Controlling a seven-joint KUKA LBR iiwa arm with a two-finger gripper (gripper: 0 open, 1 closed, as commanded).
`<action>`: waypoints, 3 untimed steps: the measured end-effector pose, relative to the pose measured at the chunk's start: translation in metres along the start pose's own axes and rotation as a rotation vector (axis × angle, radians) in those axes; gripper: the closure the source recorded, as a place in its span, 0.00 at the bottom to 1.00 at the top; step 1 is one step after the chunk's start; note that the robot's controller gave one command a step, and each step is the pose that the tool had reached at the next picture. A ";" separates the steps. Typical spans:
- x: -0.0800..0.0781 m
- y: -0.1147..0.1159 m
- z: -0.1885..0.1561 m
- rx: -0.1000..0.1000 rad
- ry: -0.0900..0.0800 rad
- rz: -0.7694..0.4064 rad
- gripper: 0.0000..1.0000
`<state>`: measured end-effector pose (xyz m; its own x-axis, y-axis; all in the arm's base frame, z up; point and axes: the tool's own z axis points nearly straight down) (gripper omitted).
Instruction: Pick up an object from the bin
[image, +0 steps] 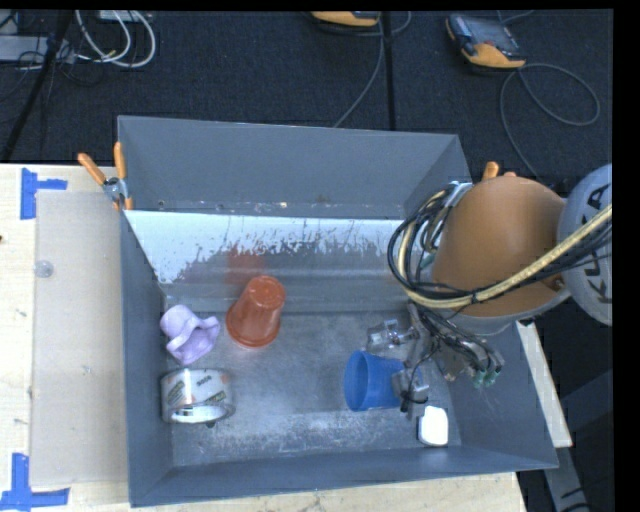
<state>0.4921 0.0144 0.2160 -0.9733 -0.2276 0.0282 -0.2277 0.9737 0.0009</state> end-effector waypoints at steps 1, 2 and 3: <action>-0.019 0.003 0.035 0.001 -0.004 -0.025 1.00; -0.031 -0.008 0.071 -0.001 0.001 -0.134 1.00; -0.042 -0.002 0.122 0.001 -0.005 -0.069 1.00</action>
Offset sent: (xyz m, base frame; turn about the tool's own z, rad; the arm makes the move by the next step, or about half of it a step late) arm 0.0355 -0.0095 -0.0836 -0.1550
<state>0.5305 0.0213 0.0930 -0.9554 -0.2944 0.0231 -0.2944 0.9557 0.0011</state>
